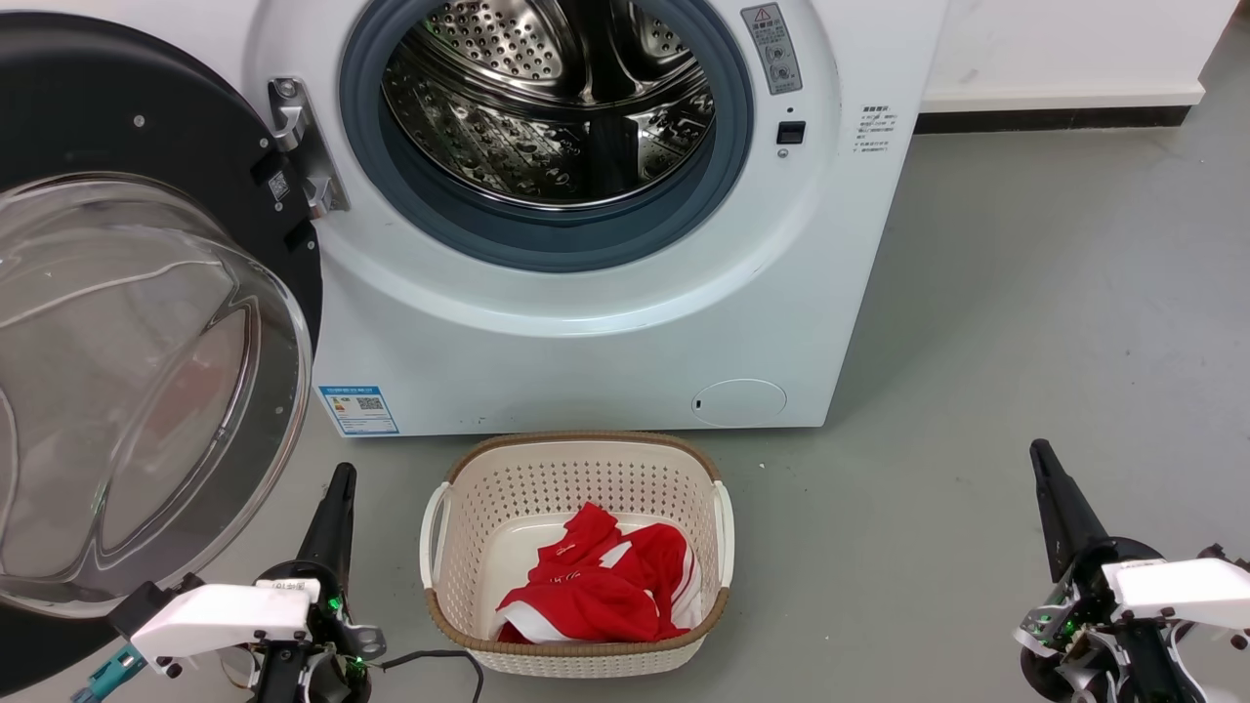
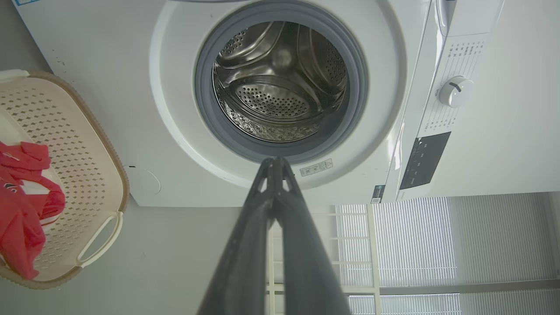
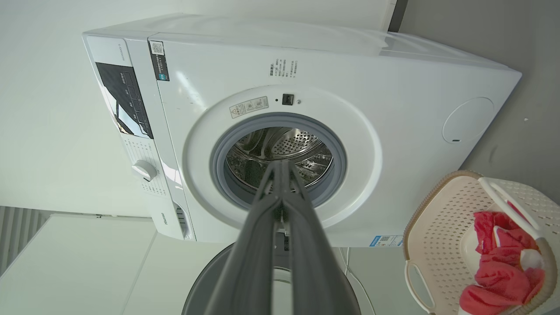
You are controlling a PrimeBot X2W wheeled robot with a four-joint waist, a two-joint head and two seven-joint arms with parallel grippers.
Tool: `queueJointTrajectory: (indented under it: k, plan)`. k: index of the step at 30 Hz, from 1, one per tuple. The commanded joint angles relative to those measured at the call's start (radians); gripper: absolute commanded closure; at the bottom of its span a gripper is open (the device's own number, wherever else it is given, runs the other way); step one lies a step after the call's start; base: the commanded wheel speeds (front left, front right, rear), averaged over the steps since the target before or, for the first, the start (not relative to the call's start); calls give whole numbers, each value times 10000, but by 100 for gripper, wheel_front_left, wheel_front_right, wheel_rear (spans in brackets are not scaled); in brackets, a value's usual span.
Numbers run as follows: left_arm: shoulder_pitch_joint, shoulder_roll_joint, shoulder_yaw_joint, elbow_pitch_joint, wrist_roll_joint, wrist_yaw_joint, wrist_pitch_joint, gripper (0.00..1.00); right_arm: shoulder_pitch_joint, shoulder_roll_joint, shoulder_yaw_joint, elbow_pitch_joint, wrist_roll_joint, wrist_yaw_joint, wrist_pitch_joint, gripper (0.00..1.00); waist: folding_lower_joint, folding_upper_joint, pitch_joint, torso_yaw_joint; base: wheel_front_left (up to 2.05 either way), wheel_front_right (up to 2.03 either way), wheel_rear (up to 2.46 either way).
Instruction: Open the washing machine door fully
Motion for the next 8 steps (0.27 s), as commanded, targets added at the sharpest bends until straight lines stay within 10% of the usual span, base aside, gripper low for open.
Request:
queueJointTrajectory:
  k: [1, 8]
  plan:
    - [-85, -2, 44, 3, -158, -65, 46, 100, -78, 3, -25, 34, 185, -2, 51, 100, 0, 0, -7, 2, 0, 0, 0]
    - [-93, -4, 82, 32, -654, -77, 187, 100, -116, 22, -76, 71, 670, -3, 187, 100, 0, 0, -61, 12, 0, 0, 0]
